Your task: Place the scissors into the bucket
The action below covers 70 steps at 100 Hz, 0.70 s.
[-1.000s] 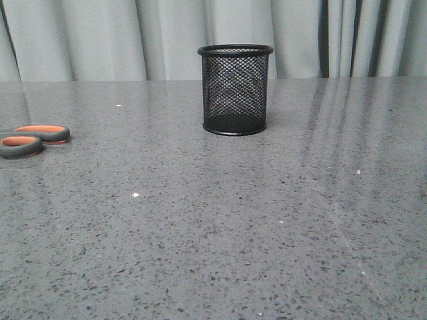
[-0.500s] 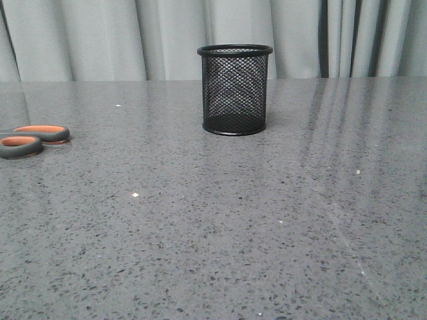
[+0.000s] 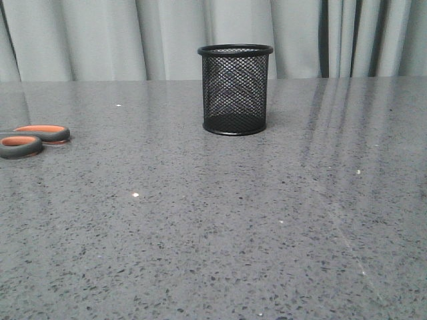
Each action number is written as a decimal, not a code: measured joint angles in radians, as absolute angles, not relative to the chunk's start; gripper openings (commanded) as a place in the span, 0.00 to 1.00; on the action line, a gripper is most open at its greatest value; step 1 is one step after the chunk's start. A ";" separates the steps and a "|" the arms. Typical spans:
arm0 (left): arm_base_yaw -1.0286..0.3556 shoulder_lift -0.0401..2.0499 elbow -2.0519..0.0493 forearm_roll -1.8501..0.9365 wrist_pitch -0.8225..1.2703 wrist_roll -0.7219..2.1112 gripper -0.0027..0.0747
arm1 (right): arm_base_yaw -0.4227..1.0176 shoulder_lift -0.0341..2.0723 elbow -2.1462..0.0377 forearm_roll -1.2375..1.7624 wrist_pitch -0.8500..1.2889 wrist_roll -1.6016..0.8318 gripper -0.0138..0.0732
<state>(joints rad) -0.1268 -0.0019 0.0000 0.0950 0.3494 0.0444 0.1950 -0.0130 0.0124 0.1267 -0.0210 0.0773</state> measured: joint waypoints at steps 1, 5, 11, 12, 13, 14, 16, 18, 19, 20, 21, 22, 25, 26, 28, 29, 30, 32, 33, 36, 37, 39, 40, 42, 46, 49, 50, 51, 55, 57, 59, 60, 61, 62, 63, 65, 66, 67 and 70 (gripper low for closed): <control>-0.127 -0.002 0.000 0.095 0.349 0.044 0.01 | 0.195 -0.013 0.012 0.127 -0.022 0.077 0.10; -0.127 -0.002 0.000 0.095 0.349 0.044 0.01 | 0.195 -0.013 0.012 0.132 -0.027 0.077 0.10; -0.127 -0.002 0.000 0.095 0.349 0.044 0.01 | 0.195 -0.013 0.012 0.136 -0.034 0.077 0.10; -0.127 -0.002 0.000 0.095 0.349 0.044 0.01 | 0.195 -0.013 0.012 0.138 -0.034 0.077 0.10; -0.127 -0.002 0.000 0.095 0.349 0.044 0.01 | 0.195 -0.013 0.012 0.138 -0.034 0.077 0.10; -0.127 -0.002 0.000 0.095 0.349 0.044 0.01 | 0.195 -0.013 0.012 0.138 -0.034 0.077 0.10; -0.127 -0.002 0.000 0.095 0.349 0.044 0.01 | 0.195 -0.013 0.012 0.138 -0.034 0.077 0.10; -0.127 -0.002 0.000 0.095 0.349 0.044 0.01 | 0.195 -0.013 0.012 0.140 -0.034 0.077 0.10; -0.127 -0.002 0.000 0.095 0.349 0.044 0.01 | 0.195 -0.013 0.012 0.142 -0.034 0.077 0.10; -0.127 -0.002 0.000 0.095 0.349 0.044 0.01 | 0.195 -0.013 0.012 0.142 -0.034 0.077 0.10; -0.127 -0.002 0.000 0.095 0.347 0.044 0.01 | 0.195 -0.013 0.012 0.142 -0.034 0.077 0.10; -0.127 -0.002 0.000 0.095 0.347 0.044 0.01 | 0.195 -0.013 0.012 0.142 -0.034 0.077 0.10; -0.127 -0.002 0.000 0.095 0.340 0.044 0.01 | 0.195 -0.013 0.012 0.143 -0.036 0.077 0.10; -0.127 -0.002 0.000 0.095 0.335 0.044 0.01 | 0.195 -0.013 0.012 0.144 -0.036 0.077 0.10; -0.127 -0.002 0.000 0.093 0.330 0.044 0.01 | 0.195 -0.013 0.012 0.146 -0.038 0.077 0.10; -0.127 -0.002 0.000 0.093 0.323 0.044 0.01 | 0.195 -0.013 0.012 0.147 -0.038 0.077 0.10; -0.127 -0.002 0.000 0.093 0.320 0.044 0.01 | 0.195 -0.013 0.012 0.146 -0.038 0.077 0.10; -0.127 -0.002 0.000 0.091 0.312 0.044 0.01 | 0.195 -0.013 0.012 0.149 -0.040 0.077 0.10; -0.127 -0.002 0.000 0.091 0.305 0.044 0.01 | 0.195 -0.013 0.012 0.152 -0.042 0.077 0.10; -0.127 -0.002 0.000 0.088 0.285 0.044 0.01 | 0.195 -0.013 0.012 0.157 -0.046 0.077 0.10; -0.127 -0.002 0.000 0.087 0.279 0.044 0.01 | 0.195 -0.013 0.012 0.157 -0.048 0.077 0.10; -0.127 -0.002 0.000 0.080 0.259 0.044 0.01 | 0.195 -0.013 0.012 0.162 -0.051 0.077 0.10; -0.127 -0.002 0.000 0.080 0.246 0.044 0.01 | 0.195 -0.013 0.012 0.165 -0.052 0.077 0.10; -0.127 -0.002 0.000 0.075 0.231 0.044 0.01 | 0.195 -0.013 0.012 0.169 -0.058 0.077 0.10; -0.127 -0.002 0.000 0.068 0.184 0.044 0.01 | 0.195 -0.013 0.012 0.175 -0.066 0.077 0.10; -0.127 -0.002 0.000 0.066 0.152 0.044 0.01 | 0.195 -0.013 0.012 0.182 -0.076 0.077 0.10; -0.127 -0.002 0.000 0.066 0.136 0.044 0.01 | 0.195 -0.013 0.012 0.184 -0.078 0.077 0.10; -0.127 -0.002 0.000 0.063 0.127 0.044 0.01 | 0.195 -0.013 0.012 0.184 -0.080 0.077 0.10; -0.127 -0.002 0.000 0.053 0.077 0.044 0.01 | 0.195 -0.013 0.012 0.199 -0.094 0.077 0.10; -0.127 -0.002 0.000 0.043 0.053 0.044 0.01 | 0.195 -0.013 0.012 0.208 -0.100 0.077 0.10; -0.127 -0.002 0.000 0.027 0.028 0.044 0.01 | 0.195 -0.013 0.012 0.216 -0.105 0.077 0.10; -0.127 -0.002 0.000 0.015 0.020 0.044 0.01 | 0.195 -0.013 0.012 0.219 -0.106 0.077 0.10; -0.127 -0.002 0.000 0.008 0.005 0.044 0.01 | 0.195 -0.013 0.012 0.224 -0.108 0.077 0.10; -0.127 -0.002 0.000 0.000 0.000 0.044 0.01 | 0.195 -0.013 0.012 0.227 -0.111 0.077 0.10; -0.127 -0.002 0.000 -0.015 -0.010 0.044 0.01 | 0.195 -0.013 0.012 0.232 -0.114 0.077 0.10; -0.127 -0.002 0.000 -0.039 -0.030 0.044 0.01 | 0.195 -0.013 0.012 0.236 -0.116 0.077 0.10; -0.127 -0.002 0.000 -0.047 -0.044 0.044 0.01 | 0.195 -0.013 0.012 0.238 -0.118 0.077 0.10; -0.127 -0.002 0.000 -0.063 -0.051 0.044 0.01 | 0.195 -0.013 0.012 0.241 -0.118 0.077 0.10; -0.127 -0.002 0.000 -0.098 -0.075 0.044 0.01 | 0.195 -0.013 0.012 0.247 -0.123 0.077 0.10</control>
